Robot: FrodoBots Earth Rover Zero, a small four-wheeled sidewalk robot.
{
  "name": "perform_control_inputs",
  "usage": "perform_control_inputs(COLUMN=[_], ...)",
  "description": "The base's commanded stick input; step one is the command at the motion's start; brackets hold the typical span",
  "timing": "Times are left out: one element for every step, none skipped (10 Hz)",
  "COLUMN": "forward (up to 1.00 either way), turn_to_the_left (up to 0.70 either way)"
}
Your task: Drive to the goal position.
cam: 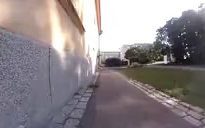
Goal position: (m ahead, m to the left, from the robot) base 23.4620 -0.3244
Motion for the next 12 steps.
perform_control_inputs(forward=[0.60,0.60,0.60,0.60,0.60,0.60,0.60,0.60,0.60,0.60,0.60,0.60], turn_to_the_left=[-0.15,-0.15,-0.15,-0.15,-0.15,-0.15,-0.15,-0.14,-0.02,0.00,0.00,0.00])
